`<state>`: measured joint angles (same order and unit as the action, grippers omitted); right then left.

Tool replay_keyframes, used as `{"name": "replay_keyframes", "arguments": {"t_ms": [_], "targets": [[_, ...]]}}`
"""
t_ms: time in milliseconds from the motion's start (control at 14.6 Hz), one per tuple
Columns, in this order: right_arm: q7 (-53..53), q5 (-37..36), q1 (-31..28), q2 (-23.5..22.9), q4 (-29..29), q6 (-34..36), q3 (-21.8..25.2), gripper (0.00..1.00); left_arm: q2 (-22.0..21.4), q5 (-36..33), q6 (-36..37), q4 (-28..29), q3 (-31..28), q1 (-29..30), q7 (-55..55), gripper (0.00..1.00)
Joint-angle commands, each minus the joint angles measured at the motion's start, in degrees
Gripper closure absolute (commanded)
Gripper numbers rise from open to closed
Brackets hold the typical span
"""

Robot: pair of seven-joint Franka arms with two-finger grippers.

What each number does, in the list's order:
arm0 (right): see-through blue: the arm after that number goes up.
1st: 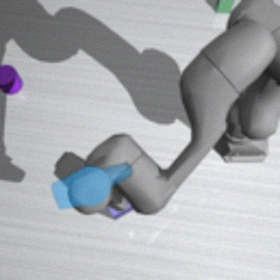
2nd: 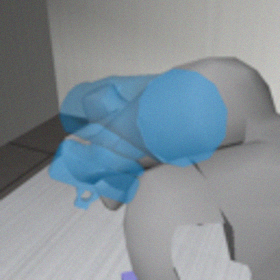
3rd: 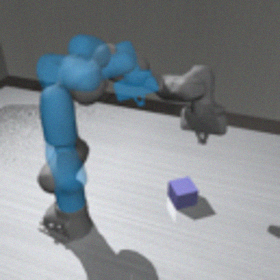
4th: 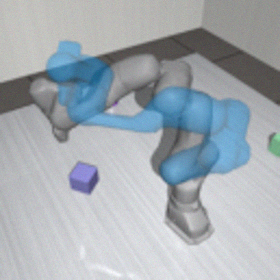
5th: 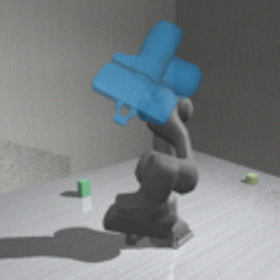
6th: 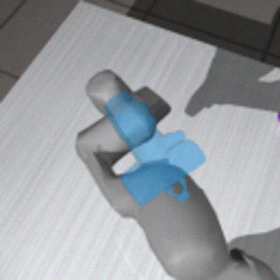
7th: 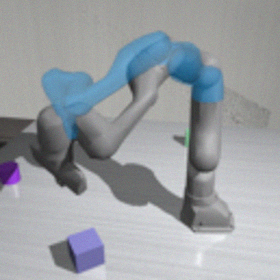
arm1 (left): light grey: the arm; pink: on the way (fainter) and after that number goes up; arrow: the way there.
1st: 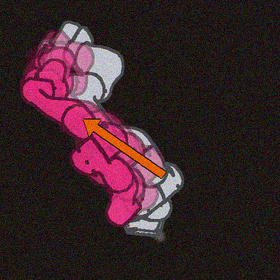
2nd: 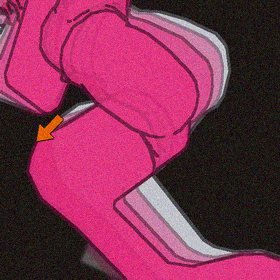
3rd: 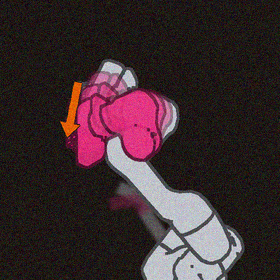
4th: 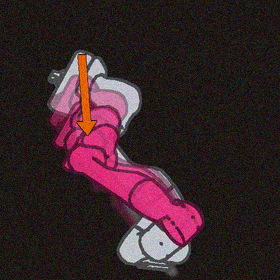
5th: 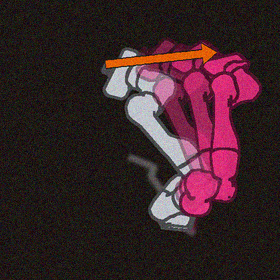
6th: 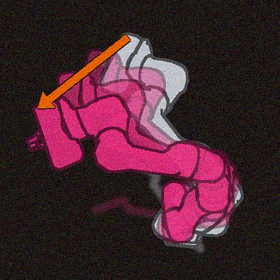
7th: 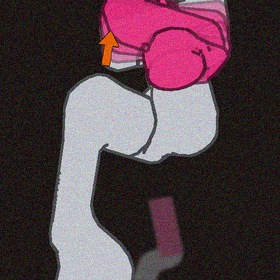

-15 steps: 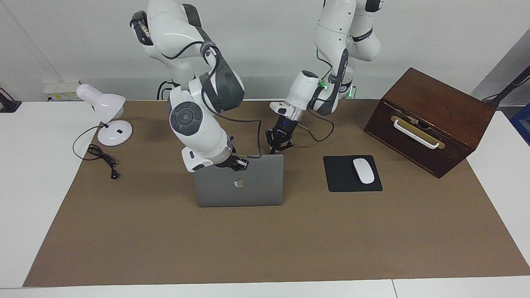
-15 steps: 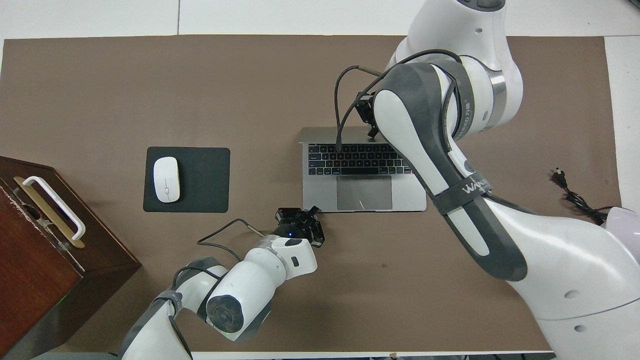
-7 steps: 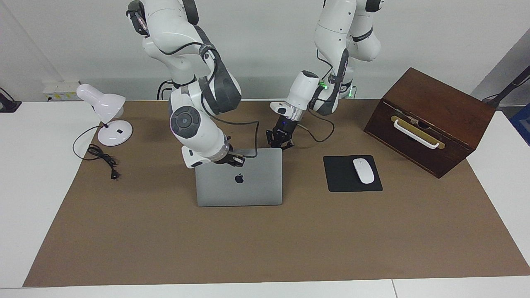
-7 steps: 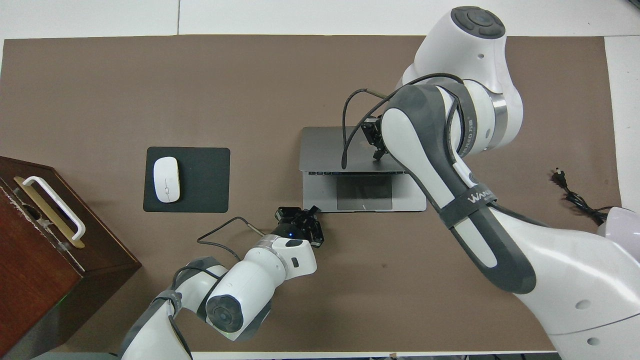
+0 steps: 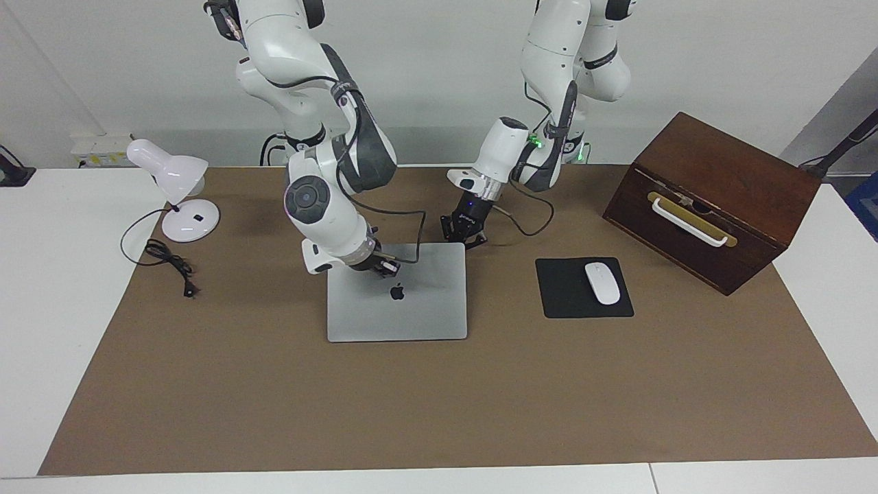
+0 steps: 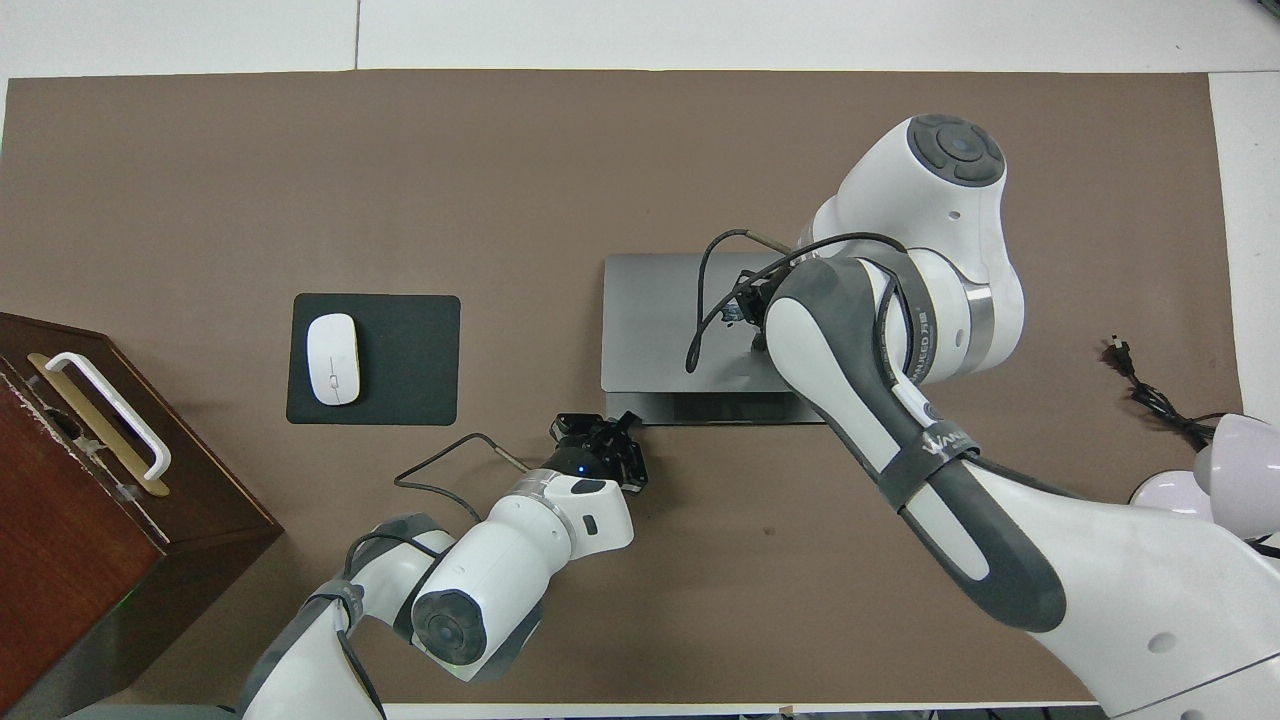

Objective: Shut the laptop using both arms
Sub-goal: 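Push the laptop lid down toward the keyboard with the right gripper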

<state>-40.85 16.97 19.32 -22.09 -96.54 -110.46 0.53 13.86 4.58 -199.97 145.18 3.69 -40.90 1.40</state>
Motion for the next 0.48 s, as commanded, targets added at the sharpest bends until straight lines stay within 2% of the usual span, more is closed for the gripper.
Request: {"name": "replay_keyframes", "arguments": {"t_ms": [0, 411], "targets": [[1.3, 1.2, 0.1, 1.7, -3.9, -3.3, -0.2, 1.0, 2.8, 0.5, -0.8, 0.1, -0.6, 1.2, 2.2, 1.0], [1.7, 1.2, 0.1, 1.0, -4.4, -4.9, -0.2, 1.0, 2.8, 0.5, -0.8, 0.4, -0.6, 1.5, 3.5, 1.0]]}}
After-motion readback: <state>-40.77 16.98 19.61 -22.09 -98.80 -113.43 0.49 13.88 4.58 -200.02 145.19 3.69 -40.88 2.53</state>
